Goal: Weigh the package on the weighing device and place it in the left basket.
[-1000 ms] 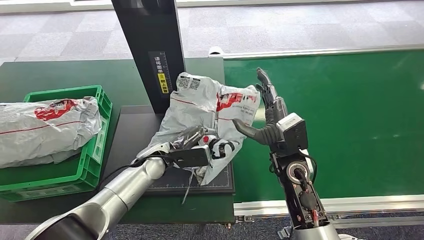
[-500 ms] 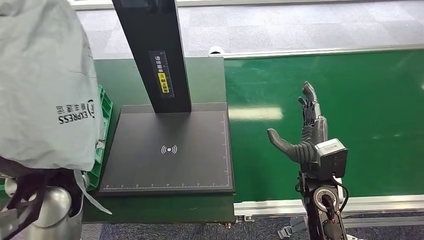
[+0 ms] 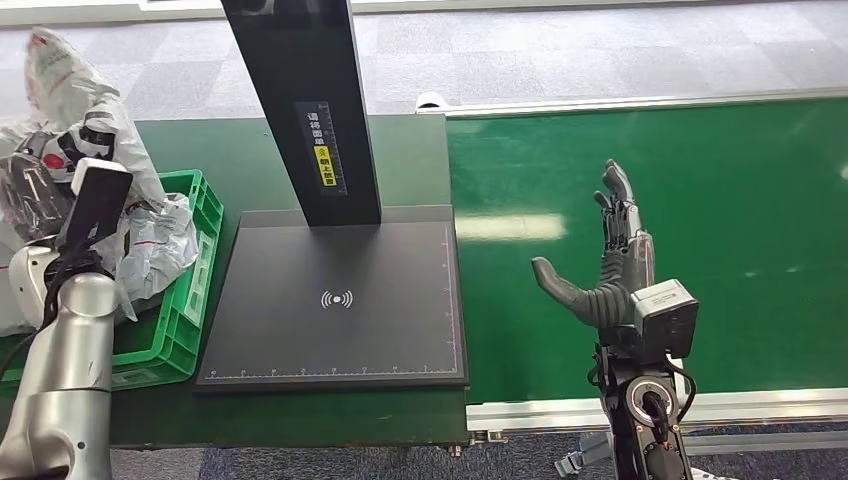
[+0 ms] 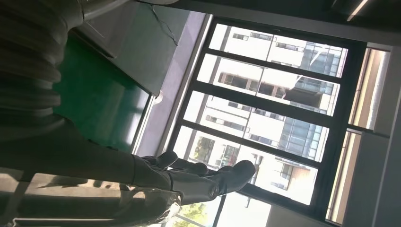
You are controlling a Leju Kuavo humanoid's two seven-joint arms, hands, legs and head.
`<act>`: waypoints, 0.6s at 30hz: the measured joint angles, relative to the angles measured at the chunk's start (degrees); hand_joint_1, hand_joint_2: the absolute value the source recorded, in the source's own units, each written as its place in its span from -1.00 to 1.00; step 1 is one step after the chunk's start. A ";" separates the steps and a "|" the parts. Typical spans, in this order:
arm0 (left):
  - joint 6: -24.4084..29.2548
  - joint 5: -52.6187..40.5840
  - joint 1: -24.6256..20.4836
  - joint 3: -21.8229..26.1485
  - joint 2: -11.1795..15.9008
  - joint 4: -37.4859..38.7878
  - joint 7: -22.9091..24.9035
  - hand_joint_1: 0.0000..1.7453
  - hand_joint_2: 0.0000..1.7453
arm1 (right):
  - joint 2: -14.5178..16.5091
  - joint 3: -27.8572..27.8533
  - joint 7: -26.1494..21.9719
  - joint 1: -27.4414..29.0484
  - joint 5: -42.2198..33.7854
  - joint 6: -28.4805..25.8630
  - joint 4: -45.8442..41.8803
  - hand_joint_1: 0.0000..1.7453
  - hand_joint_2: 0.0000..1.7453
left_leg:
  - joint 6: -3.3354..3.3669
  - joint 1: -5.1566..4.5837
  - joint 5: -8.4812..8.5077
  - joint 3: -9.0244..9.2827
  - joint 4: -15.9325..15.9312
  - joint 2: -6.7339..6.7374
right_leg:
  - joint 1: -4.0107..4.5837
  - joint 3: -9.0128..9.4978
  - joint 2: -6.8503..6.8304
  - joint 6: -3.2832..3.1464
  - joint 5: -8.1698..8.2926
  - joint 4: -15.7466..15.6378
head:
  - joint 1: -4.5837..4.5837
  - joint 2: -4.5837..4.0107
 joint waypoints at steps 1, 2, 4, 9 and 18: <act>-0.01 -3.51 -1.73 -0.36 1.07 4.39 2.42 1.00 1.00 | 0.00 0.25 0.05 -0.12 -0.19 0.02 0.01 -1.00 1.00 | 0.00 0.00 0.00 0.00 0.00 0.04 | 0.00 -0.01 0.03 0.00 0.00 0.00 | 0.00 0.00; 0.07 -6.62 -3.44 -0.86 2.11 8.50 4.74 1.00 1.00 | 0.00 0.47 0.12 -0.26 -0.36 0.07 0.03 -1.00 1.00 | 0.00 0.00 0.00 -0.01 0.00 0.07 | 0.00 -0.02 0.07 0.00 0.00 0.01 | -0.01 0.00; 0.46 -12.28 -6.49 -2.21 4.09 16.01 9.58 1.00 1.00 | 0.00 0.90 0.24 -0.67 -0.64 0.30 0.17 -1.00 1.00 | -0.01 0.00 -0.01 -0.01 0.00 0.15 | 0.00 -0.04 0.14 -0.01 0.01 0.01 | -0.01 0.00; -0.40 -21.46 -10.79 -5.32 8.09 27.72 19.58 1.00 1.00 | 0.00 2.09 0.49 -1.57 -1.38 0.65 0.78 -1.00 1.00 | -0.03 0.02 -0.03 -0.04 -0.01 0.23 | 0.01 -0.10 0.25 -0.01 0.00 0.02 | -0.01 0.00; -9.64 -27.92 -14.89 -8.50 12.53 37.16 29.86 1.00 1.00 | 0.09 3.60 0.87 -3.26 -2.26 1.15 2.19 -1.00 1.00 | -0.03 0.03 -0.03 -0.07 -0.02 0.23 | 0.02 -0.12 0.25 -0.01 0.01 0.02 | -0.01 0.00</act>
